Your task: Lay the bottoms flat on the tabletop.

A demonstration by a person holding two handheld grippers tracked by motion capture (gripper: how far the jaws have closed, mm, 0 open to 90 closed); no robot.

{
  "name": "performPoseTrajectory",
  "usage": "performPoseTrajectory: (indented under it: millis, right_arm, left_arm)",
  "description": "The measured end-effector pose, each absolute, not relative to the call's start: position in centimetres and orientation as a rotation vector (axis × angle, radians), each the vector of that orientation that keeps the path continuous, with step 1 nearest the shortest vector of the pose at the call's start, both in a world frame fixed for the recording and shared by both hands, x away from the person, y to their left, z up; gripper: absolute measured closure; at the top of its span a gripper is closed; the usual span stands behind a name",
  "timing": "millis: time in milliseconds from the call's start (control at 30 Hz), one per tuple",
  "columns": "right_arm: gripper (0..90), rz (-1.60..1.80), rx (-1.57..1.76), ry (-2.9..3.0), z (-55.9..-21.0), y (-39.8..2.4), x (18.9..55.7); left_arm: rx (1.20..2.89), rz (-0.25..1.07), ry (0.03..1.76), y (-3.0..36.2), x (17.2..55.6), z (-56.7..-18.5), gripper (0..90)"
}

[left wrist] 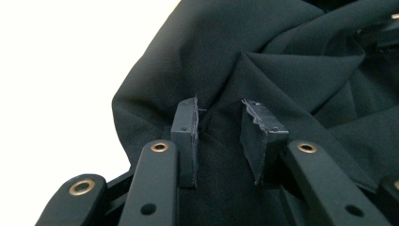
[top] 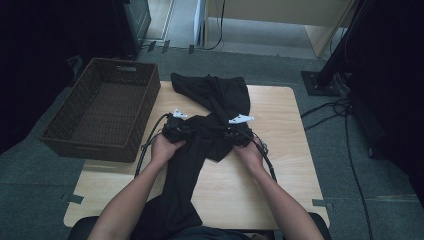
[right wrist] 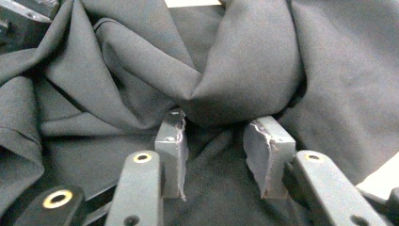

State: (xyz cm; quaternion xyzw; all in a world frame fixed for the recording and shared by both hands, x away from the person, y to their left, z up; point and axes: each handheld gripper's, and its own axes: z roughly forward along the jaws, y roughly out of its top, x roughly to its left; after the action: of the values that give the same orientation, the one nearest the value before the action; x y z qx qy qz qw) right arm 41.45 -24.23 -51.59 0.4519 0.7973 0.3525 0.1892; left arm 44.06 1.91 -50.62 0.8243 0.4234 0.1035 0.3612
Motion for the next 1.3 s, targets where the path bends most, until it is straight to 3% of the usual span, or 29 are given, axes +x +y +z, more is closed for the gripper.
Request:
performPoseTrajectory:
  millis: [100,200,333,400,767,1100,1200,1300]
  right_arm:
    - [62.8,0.986,1.293,2.214,-51.6,-23.7,43.3]
    - [66.6,0.974,1.311,2.201,-51.6,-23.5,44.7]
    - [84.6,0.921,1.314,2.227,-51.2,-23.9,45.0]
    - [88.4,0.863,1.302,2.247,-50.9,-24.3,44.7]
    - [88.9,1.016,1.415,2.185,-49.7,-29.0,41.4]
    - [88.1,0.966,1.464,2.141,-50.5,-31.7,39.9]
    - [84.0,0.967,1.491,2.135,-50.5,-32.1,39.7]
    - [74.5,1.049,1.444,2.131,-49.8,-31.5,39.1]
  left_arm:
    - [2.089,0.256,1.139,2.3,45.0,-50.7,68.5]
    - [2.091,0.221,1.146,2.7,45.1,-50.5,82.6]
    - [2.086,0.199,1.109,3.7,43.6,-49.8,88.9]
    - [2.089,0.207,1.096,4.3,42.6,-49.5,89.0]
    - [2.067,0.122,1.109,7.4,37.8,-49.3,89.0]
    - [2.064,0.114,1.131,8.5,37.2,-49.7,88.6]
    - [2.049,0.097,1.155,8.8,37.5,-49.9,87.9]
    - [2.043,0.090,1.139,8.4,37.5,-50.1,87.0]
